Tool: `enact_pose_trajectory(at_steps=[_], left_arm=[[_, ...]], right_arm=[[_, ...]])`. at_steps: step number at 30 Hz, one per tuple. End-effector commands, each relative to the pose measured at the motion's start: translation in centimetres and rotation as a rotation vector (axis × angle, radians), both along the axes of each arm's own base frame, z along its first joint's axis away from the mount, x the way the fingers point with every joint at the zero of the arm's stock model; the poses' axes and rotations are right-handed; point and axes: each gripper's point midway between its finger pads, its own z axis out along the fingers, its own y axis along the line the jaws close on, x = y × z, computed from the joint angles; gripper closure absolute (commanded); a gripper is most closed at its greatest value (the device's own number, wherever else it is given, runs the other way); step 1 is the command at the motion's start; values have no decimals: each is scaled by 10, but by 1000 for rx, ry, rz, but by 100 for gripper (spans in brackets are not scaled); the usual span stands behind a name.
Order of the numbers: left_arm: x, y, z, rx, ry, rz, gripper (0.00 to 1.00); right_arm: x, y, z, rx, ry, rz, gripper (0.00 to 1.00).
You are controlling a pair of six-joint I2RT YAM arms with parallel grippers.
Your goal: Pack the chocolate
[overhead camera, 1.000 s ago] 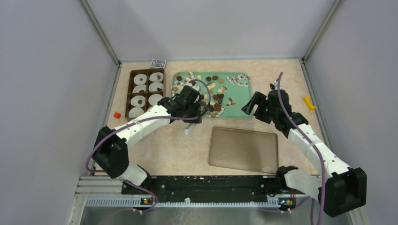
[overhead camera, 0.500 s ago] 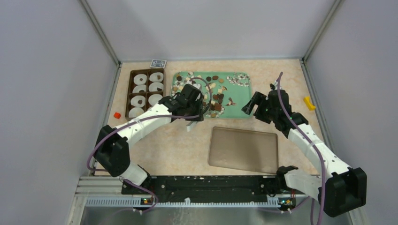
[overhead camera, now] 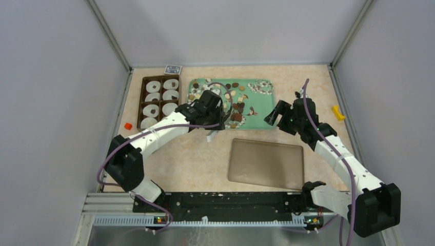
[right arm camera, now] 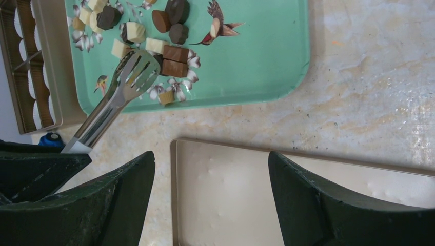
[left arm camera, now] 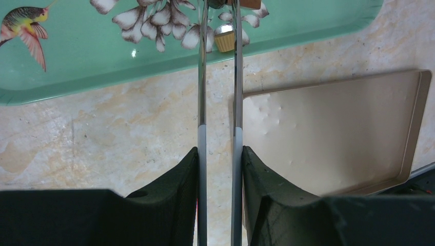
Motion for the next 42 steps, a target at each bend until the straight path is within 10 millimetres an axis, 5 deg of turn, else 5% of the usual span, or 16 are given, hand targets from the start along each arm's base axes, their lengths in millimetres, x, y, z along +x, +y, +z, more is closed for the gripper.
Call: enact_pose_trajectory(at_steps=[1, 8, 28, 42], left_arm=[[16, -15, 13, -54, -54, 30, 62], [13, -13, 2, -31, -22, 41, 61], [6, -8, 10, 83, 6, -4, 57], [6, -17, 45, 86, -145, 3, 58]], right_arm=[[7, -2, 18, 1, -51, -10, 21], [8, -1, 18, 2, -52, -7, 21], [8, 0, 18, 9, -49, -4, 21], [7, 0, 19, 11, -51, -4, 21]])
